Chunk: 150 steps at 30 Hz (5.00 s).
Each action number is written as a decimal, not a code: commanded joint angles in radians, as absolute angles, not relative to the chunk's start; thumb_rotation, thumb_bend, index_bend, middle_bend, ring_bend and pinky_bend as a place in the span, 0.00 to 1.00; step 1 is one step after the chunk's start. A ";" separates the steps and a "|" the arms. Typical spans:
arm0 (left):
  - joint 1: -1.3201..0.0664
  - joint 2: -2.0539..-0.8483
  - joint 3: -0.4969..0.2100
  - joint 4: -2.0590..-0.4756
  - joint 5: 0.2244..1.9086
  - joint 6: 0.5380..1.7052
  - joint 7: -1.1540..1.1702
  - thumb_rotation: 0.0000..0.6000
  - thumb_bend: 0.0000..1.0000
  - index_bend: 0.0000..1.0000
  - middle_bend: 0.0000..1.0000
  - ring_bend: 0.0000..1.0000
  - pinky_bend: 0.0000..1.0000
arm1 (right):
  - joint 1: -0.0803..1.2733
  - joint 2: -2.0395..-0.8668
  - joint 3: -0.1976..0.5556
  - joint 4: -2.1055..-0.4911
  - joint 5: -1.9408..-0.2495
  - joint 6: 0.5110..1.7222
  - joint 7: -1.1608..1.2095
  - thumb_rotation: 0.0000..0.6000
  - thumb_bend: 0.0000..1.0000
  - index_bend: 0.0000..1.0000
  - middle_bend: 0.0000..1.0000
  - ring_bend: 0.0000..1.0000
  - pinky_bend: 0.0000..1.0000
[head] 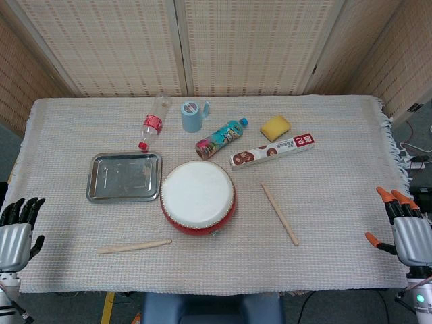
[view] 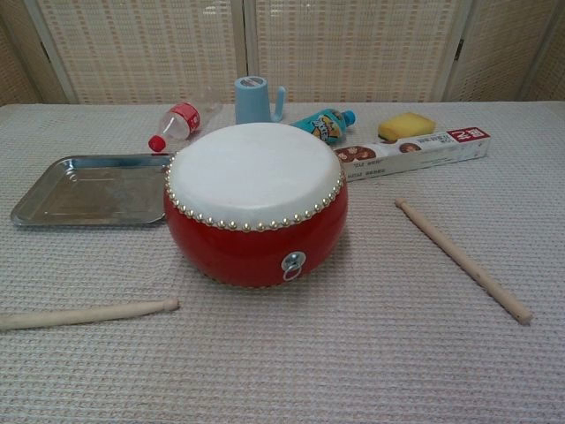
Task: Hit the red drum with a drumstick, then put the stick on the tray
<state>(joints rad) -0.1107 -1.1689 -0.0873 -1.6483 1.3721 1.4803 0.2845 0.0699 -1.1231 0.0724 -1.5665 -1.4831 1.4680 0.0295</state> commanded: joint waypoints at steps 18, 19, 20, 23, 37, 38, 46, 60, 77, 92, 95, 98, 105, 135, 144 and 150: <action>-0.119 -1.162 -0.054 -1.674 1.450 1.461 0.219 1.00 0.36 0.22 0.13 0.08 0.09 | 0.051 -1.121 0.061 -1.557 -1.526 1.524 0.076 1.00 0.16 0.01 0.14 0.04 0.15; -0.128 -1.162 -0.053 -1.675 1.454 1.447 0.212 1.00 0.39 0.24 0.13 0.09 0.09 | 0.051 -1.121 0.061 -1.555 -1.528 1.527 0.078 1.00 0.16 0.01 0.14 0.04 0.15; -0.138 -1.163 -0.054 -1.675 1.458 1.433 0.208 1.00 0.41 0.25 0.13 0.09 0.09 | 0.051 -1.121 0.062 -1.554 -1.530 1.529 0.078 1.00 0.16 0.01 0.14 0.04 0.15; -0.176 -1.178 -0.057 -1.672 1.472 1.383 0.205 1.00 0.45 0.28 0.15 0.10 0.09 | 0.053 -1.118 0.064 -1.551 -1.534 1.532 0.081 1.00 0.16 0.01 0.14 0.04 0.15; -0.297 -1.313 -0.032 -1.648 1.434 1.163 0.246 1.00 0.33 0.37 0.19 0.13 0.10 | 0.047 -1.118 0.065 -1.529 -1.522 1.528 0.109 1.00 0.16 0.01 0.14 0.04 0.15; -0.300 -1.323 -0.032 -1.646 1.430 1.158 0.250 1.00 0.33 0.38 0.19 0.13 0.10 | 0.047 -1.118 0.065 -1.529 -1.521 1.528 0.110 1.00 0.16 0.01 0.14 0.04 0.15; -0.330 -1.383 -0.025 -1.668 1.370 1.104 0.322 1.00 0.31 0.38 0.19 0.14 0.10 | 0.051 -1.121 0.065 -1.515 -1.517 1.514 0.130 1.00 0.16 0.01 0.14 0.04 0.15; -0.357 -1.485 -0.031 -1.710 1.243 1.097 0.465 1.00 0.27 0.36 0.19 0.14 0.10 | 0.057 -1.123 0.064 -1.495 -1.513 1.498 0.159 1.00 0.16 0.02 0.14 0.03 0.14; -0.378 -1.581 -0.045 -1.711 1.093 1.133 0.578 1.00 0.26 0.41 0.19 0.14 0.11 | 0.066 -1.114 0.051 -1.482 -1.518 1.467 0.194 1.00 0.16 0.04 0.14 0.02 0.12; -0.390 -1.584 -0.012 -1.731 1.093 1.139 0.581 1.00 0.26 0.46 0.20 0.14 0.11 | 0.071 -1.115 0.048 -1.474 -1.511 1.449 0.206 1.00 0.16 0.05 0.14 0.02 0.12; -0.394 -1.592 -0.015 -1.719 1.083 1.137 0.579 1.00 0.28 0.46 0.21 0.14 0.11 | 0.071 -1.114 0.048 -1.473 -1.509 1.448 0.209 1.00 0.16 0.05 0.14 0.02 0.12; -0.394 -1.596 -0.017 -1.713 1.080 1.142 0.571 1.00 0.31 0.48 0.21 0.15 0.11 | 0.071 -1.114 0.049 -1.472 -1.506 1.445 0.212 1.00 0.16 0.05 0.14 0.02 0.12; -0.399 -1.599 -0.012 -1.709 1.074 1.139 0.568 1.00 0.34 0.49 0.22 0.15 0.12 | 0.076 -1.119 0.049 -1.467 -1.504 1.435 0.216 1.00 0.16 0.05 0.14 0.02 0.12; -0.332 -1.572 -0.067 -1.738 1.156 1.206 0.204 1.00 0.36 0.57 0.31 0.20 0.15 | 0.078 -1.112 0.051 -1.475 -1.498 1.434 0.217 1.00 0.16 0.05 0.14 0.01 0.11; -0.264 -1.458 -0.178 -1.775 1.210 1.223 -0.301 1.00 0.38 0.58 0.33 0.21 0.16 | 0.078 -1.075 0.071 -1.511 -1.507 1.468 0.233 1.00 0.16 0.05 0.14 0.01 0.11; -0.255 -1.364 -0.219 -1.781 1.212 1.139 -0.585 1.00 0.37 0.59 0.34 0.22 0.17 | 0.081 -1.020 0.084 -1.563 -1.500 1.472 0.203 1.00 0.16 0.04 0.14 0.01 0.11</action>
<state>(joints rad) -0.2785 -1.4472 -0.1665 -1.7680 1.1952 1.1904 -0.3998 0.0802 -1.0284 0.0794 -1.5535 -1.5020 1.4699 0.2104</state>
